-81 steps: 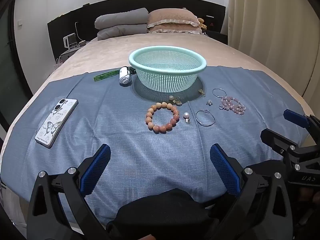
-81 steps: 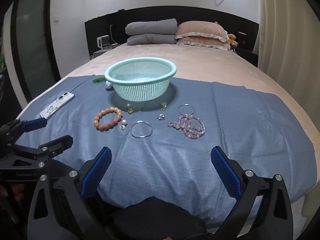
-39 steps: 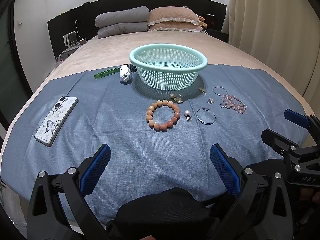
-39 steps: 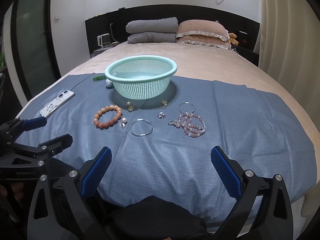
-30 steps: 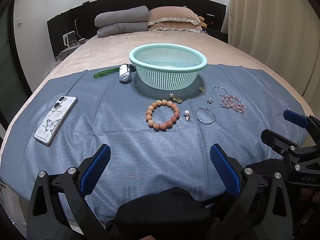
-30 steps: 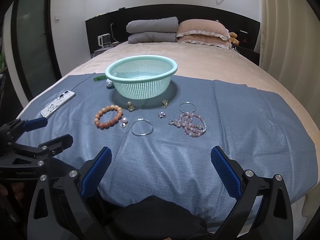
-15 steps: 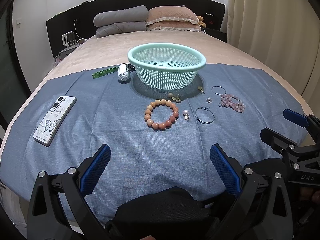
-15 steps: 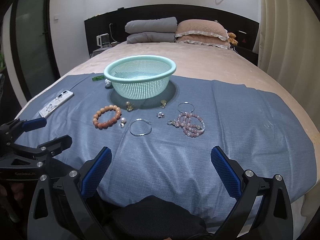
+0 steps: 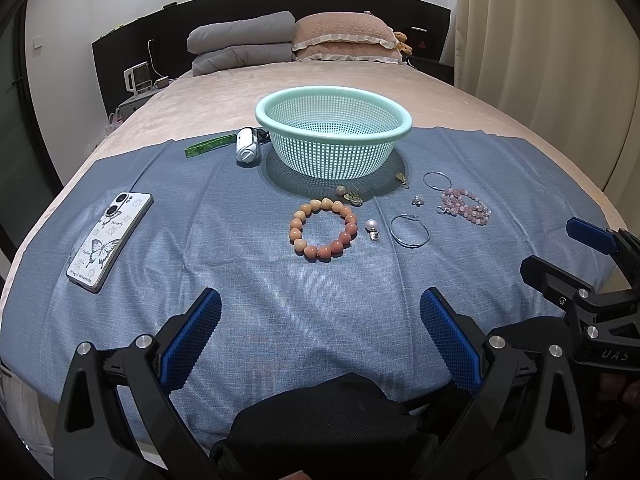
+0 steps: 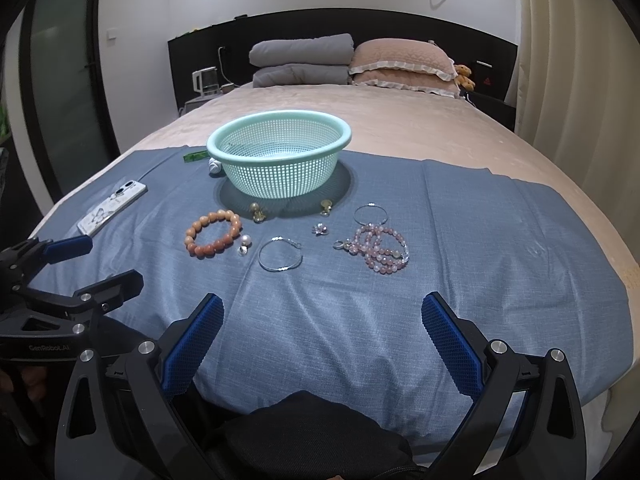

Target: Organize jewelry

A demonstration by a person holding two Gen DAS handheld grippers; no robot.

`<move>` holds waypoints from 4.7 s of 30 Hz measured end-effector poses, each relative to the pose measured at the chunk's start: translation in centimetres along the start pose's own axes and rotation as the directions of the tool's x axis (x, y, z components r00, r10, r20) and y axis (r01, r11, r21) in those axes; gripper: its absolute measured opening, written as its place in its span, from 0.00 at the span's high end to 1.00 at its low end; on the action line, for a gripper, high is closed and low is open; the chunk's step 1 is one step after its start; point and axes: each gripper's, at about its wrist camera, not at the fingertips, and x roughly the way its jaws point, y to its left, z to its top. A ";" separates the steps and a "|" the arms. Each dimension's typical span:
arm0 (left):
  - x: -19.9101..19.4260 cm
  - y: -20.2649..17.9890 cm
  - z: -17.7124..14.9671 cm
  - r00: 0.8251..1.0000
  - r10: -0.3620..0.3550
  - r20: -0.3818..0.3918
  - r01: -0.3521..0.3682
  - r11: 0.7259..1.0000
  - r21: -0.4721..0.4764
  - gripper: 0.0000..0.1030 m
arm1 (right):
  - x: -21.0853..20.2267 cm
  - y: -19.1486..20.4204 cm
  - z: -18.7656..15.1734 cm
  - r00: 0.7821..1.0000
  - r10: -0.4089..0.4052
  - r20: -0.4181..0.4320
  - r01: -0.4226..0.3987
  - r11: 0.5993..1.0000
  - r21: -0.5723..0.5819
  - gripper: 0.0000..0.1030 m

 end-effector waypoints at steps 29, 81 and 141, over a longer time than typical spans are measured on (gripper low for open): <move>0.3 0.9 0.9 0.999 -0.047 -0.028 0.047 0.999 -0.016 0.05 | 0.6 -3.1 0.6 0.991 0.128 -0.050 -0.119 0.982 0.147 0.07; 13.6 3.8 4.2 0.979 -0.170 -0.110 0.189 0.963 0.194 0.55 | 14.6 -7.8 2.2 0.996 0.041 -0.078 -0.040 0.999 0.008 0.78; 9.2 5.4 8.3 0.971 -0.176 -0.161 0.200 0.970 0.142 0.89 | 4.8 -5.3 10.0 0.988 0.154 0.002 -0.154 0.987 -0.052 0.89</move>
